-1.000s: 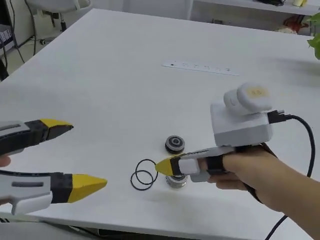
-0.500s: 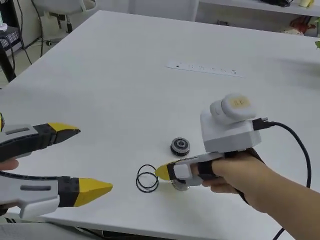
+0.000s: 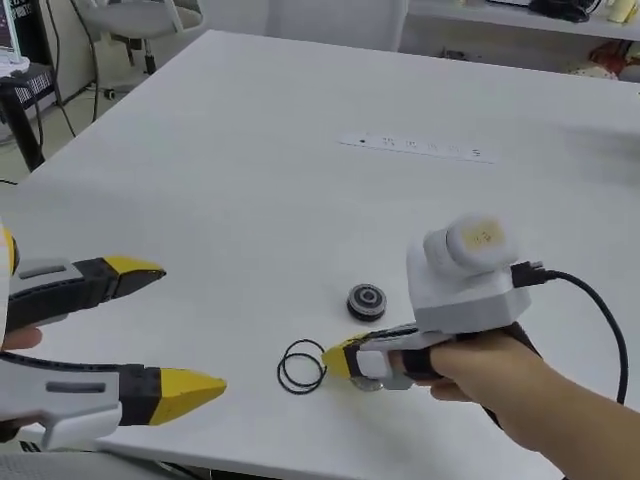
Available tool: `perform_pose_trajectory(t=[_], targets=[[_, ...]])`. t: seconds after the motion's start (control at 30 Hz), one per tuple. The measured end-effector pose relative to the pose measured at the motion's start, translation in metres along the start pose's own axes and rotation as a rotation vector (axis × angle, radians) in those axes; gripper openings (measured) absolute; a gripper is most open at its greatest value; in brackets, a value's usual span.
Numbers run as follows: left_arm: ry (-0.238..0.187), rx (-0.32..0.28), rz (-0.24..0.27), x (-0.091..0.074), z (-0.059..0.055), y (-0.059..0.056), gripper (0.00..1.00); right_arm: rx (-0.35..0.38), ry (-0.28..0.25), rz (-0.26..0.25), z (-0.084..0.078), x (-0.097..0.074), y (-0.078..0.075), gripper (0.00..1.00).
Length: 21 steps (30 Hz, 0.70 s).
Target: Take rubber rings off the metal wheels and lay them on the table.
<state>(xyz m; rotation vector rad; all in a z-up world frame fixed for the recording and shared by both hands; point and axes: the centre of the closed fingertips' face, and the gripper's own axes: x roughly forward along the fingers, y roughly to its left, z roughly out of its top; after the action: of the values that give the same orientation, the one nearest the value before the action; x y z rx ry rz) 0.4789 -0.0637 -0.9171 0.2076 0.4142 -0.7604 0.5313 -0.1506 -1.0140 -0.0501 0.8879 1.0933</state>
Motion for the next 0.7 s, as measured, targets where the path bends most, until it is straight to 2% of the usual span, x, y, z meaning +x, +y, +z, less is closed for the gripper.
perform_pose_trajectory(t=[0.33,0.5,0.63,0.7], targets=[[0.004,0.012,0.014,-0.004,0.002,0.005,0.71,-0.014,-0.024,-0.024,0.005,-0.003,-0.007,0.04],[-0.009,0.015,0.027,-0.006,0.007,0.010,0.70,-0.020,-0.051,-0.019,0.011,-0.010,-0.008,0.04],[-0.013,0.021,0.037,-0.007,0.010,0.014,0.70,-0.102,-0.081,0.001,0.018,-0.018,-0.003,0.08],[-0.016,0.020,0.040,-0.008,0.011,0.016,0.70,-0.116,-0.091,0.013,0.020,-0.021,0.001,0.09]])
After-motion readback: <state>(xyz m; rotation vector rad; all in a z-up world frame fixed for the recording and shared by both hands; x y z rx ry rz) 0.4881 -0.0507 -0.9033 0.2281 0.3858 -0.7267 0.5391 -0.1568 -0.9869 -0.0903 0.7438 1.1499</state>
